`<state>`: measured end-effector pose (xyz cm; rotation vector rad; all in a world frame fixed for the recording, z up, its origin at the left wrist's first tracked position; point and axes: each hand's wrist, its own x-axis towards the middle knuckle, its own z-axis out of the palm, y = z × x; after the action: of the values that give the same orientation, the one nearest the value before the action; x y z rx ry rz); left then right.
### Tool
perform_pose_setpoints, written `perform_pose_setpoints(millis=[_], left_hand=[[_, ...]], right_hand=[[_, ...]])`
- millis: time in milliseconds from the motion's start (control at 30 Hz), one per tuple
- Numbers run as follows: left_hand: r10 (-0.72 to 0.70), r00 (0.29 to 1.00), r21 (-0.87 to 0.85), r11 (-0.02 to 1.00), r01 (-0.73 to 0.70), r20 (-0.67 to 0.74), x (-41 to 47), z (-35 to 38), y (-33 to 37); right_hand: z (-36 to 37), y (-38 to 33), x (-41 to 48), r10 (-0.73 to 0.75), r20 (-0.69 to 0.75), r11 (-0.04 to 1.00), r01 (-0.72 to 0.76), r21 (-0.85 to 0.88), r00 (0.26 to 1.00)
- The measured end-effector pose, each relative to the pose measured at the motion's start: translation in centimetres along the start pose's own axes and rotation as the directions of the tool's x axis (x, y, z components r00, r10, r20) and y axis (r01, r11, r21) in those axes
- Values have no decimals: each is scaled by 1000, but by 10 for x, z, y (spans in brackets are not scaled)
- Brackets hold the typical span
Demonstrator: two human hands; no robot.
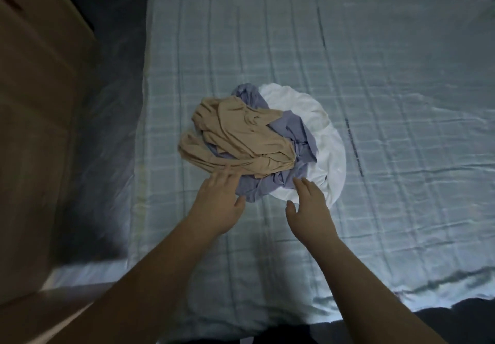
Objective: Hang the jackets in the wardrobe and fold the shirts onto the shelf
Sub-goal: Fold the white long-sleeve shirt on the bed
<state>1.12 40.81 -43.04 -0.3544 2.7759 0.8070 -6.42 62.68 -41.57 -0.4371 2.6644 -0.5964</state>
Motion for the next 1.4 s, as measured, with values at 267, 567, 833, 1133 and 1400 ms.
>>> perform_pose_setpoints(millis=[267, 567, 833, 1133, 1400], left_hand=[[-134, 984, -59, 988, 141, 120, 72, 101, 12], [-152, 947, -85, 979, 183, 285, 116, 199, 70], [-197, 954, -136, 963, 231, 228, 98, 199, 102], [-156, 982, -289, 950, 120, -105, 67, 139, 162], [-111, 943, -264, 964, 25, -315, 15, 42, 219]], right_hand=[[52, 101, 98, 54, 112, 997, -47, -60, 992], [77, 207, 123, 139, 199, 935, -62, -351, 970], [48, 214, 121, -86, 136, 994, 94, -53, 987], [-54, 156, 54, -230, -22, 904, 222, 365, 973], [-164, 97, -9, -424, -180, 796, 460, 394, 888]])
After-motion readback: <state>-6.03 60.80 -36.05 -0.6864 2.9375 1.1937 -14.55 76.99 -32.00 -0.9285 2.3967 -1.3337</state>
